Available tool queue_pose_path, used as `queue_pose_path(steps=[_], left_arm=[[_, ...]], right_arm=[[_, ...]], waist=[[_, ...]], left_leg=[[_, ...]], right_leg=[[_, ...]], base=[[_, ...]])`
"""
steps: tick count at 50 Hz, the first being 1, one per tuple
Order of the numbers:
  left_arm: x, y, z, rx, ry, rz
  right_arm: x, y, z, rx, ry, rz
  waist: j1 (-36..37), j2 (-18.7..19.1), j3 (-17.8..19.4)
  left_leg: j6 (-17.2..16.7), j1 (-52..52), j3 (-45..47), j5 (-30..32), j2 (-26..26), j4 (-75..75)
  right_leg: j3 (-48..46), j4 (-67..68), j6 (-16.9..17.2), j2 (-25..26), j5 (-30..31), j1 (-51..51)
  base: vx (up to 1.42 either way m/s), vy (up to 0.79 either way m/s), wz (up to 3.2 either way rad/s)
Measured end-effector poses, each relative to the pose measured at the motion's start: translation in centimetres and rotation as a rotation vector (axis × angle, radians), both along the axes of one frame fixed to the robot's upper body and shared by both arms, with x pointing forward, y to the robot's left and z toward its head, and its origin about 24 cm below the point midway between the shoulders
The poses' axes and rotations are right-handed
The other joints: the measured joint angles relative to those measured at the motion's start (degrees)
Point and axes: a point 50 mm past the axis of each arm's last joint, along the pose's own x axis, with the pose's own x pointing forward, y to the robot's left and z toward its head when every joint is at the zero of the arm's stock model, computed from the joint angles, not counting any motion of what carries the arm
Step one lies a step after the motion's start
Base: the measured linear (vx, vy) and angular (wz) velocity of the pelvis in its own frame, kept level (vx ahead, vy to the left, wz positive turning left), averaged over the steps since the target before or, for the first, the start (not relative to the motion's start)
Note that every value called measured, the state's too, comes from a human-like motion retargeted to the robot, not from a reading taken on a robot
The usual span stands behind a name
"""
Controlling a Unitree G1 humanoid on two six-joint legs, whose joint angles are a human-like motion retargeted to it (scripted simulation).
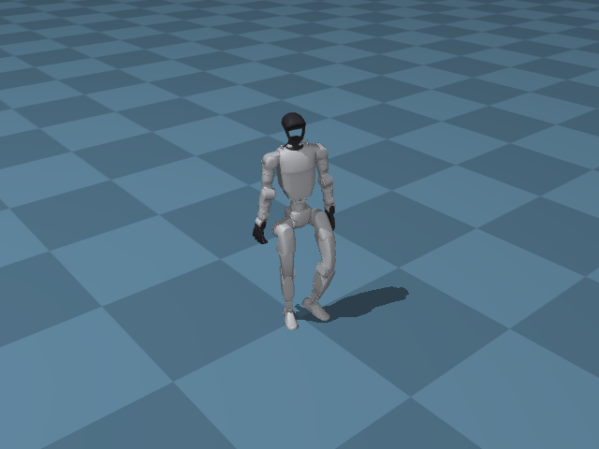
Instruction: In place motions
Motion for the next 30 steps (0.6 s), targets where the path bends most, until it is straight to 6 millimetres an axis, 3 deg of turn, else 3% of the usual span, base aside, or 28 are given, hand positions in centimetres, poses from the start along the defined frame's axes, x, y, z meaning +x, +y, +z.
queue_pose_path(steps=[2, 5, 10, 14, 18, 20, 25, 28, 30], left_arm=[[-0.8, 0.1, 0.1, -0.004, 0.027, 0.022], [-3.5, -0.1, 0.4, -0.03, 0.111, 0.068], [-8.7, -0.8, 1.5, -0.077, 0.254, 0.171], [-11.4, -1.0, 2.4, -0.105, 0.338, 0.177], [-12.9, -1.0, 3.0, -0.099, 0.388, 0.194], [-13.1, -1.0, 3.0, -0.093, 0.394, 0.207], [-11.8, -0.9, 2.6, -0.055, 0.374, 0.215], [-9.9, -0.5, 2.0, -0.006, 0.335, 0.192], [-8.1, -0.3, 1.5, 0.029, 0.296, 0.168]], right_arm=[[1.8, 0.7, -0.3, 0.031, -0.046, 0.025], [5.1, 1.9, -0.5, 0.081, -0.114, 0.089], [11.6, 5.5, -0.3, 0.209, -0.345, 0.187], [16.2, 7.8, 0.9, 0.313, -0.529, 0.243], [18.3, 9.2, 1.8, 0.355, -0.628, 0.296], [18.5, 9.5, 1.9, 0.362, -0.647, 0.314], [15.8, 8.7, 0.8, 0.345, -0.572, 0.319], [12.0, 7.2, -0.3, 0.29, -0.458, 0.283], [8.9, 5.8, -0.9, 0.237, -0.363, 0.239]], waist=[[3.03, -1.95, 1.63], [4.32, -2.4, 2.55], [5.67, -4.04, 3.37], [6.17, -4.02, 3.61], [5.46, -3.16, 2.42], [4.86, -2.89, 1.71], [4.1, -1.63, -0.84], [4.58, -0.49, -1.79], [3.15, 0.75, -2.39]], left_leg=[[1.08, -6.91, 0.69, 4.75, -0.46, 9.35], [2.36, -15.31, 1.72, 0.14, 1.17, 19.92], [3.98, -24.28, 2.91, -4.06, 0.5, 28.73], [3.79, -23.77, 4.06, -4.73, 1.27, 29.13], [2.18, -17.71, 3.12, -4.42, 1.5, 23.55], [1.2, -12.56, 2.45, -3.68, 0.89, 17.96], [-0.49, 4.8, 0.83, -2.38, -1.75, -5.23], [-0.25, 14.69, 2.04, -17.87, -2.58, -19.68], [1.24, 18.66, 5.05, -19.84, -2.0, -27.52]], right_leg=[[1.33, -0.23, -0.28, -1.18, 0.69, 0.54], [-0.05, -0.51, -1.43, -0.55, 0.87, 0.99], [0.11, 0.6, -2.54, -1.49, 0.19, 1.16], [0.1, 0.75, -2.38, -1.48, -0.15, 1.67], [-0.49, 0.64, -1.72, -0.63, -0.73, 2.01], [-0.75, 0.84, -1.25, -0.47, -1.23, 2.1], [-0.05, 2.74, -0.06, 0.77, -3.39, 1.99], [2.15, 6.83, 0.98, 1.51, -5.83, 1.49], [2.58, 10.97, 1.86, 2.21, -6.25, 0.47]], base=[[-0.16, -0.02, -0.19], [-0.05, -0.02, 0.11], [0.0, 0.0, 0.0], [0.02, 0.0, 0.03], [0.09, 0.0, 0.2], [0.11, 0.01, 0.15], [0.19, 0.01, -0.1], [0.24, 0.02, -0.46], [0.26, 0.11, 0.21]])
